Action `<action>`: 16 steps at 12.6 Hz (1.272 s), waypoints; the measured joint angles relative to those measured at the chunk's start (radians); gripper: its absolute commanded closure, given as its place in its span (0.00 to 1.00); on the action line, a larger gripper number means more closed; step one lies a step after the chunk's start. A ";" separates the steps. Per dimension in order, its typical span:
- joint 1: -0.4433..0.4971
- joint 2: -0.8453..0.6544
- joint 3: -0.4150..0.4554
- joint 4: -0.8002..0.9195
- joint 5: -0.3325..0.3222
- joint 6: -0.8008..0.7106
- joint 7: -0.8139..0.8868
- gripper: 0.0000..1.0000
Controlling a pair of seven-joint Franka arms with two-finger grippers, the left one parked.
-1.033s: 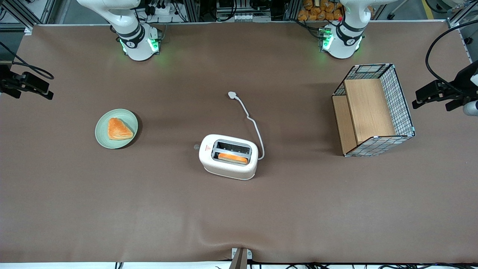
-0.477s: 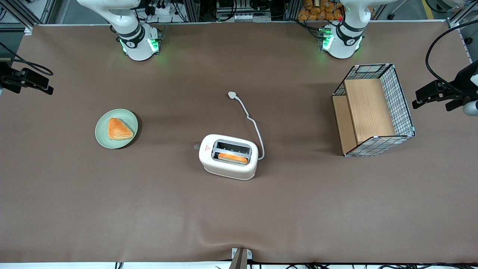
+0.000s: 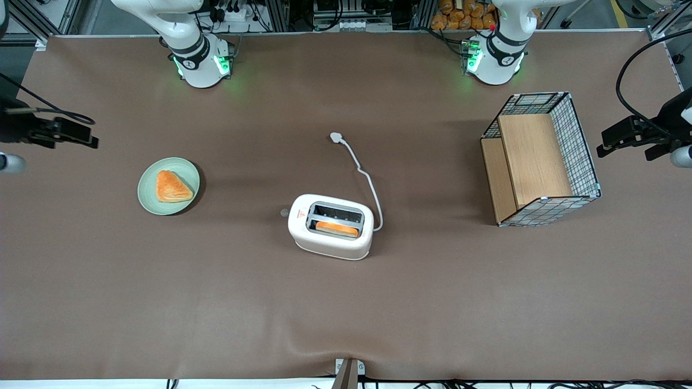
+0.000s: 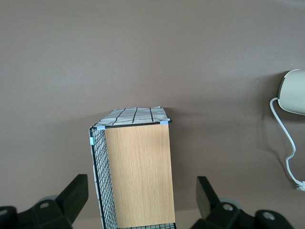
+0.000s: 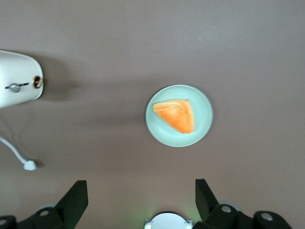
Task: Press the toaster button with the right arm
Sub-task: 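Swing the right gripper down beside the white toaster's lever side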
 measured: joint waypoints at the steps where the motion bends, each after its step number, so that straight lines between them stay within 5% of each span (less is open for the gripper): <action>1: 0.007 0.016 0.002 0.000 0.018 -0.004 0.000 0.00; 6: 0.087 0.117 0.006 -0.026 0.131 0.011 0.006 0.00; 11: 0.217 0.177 0.009 -0.130 0.178 0.230 0.027 0.00; 16: 0.249 0.215 0.010 -0.142 0.285 0.293 0.035 0.36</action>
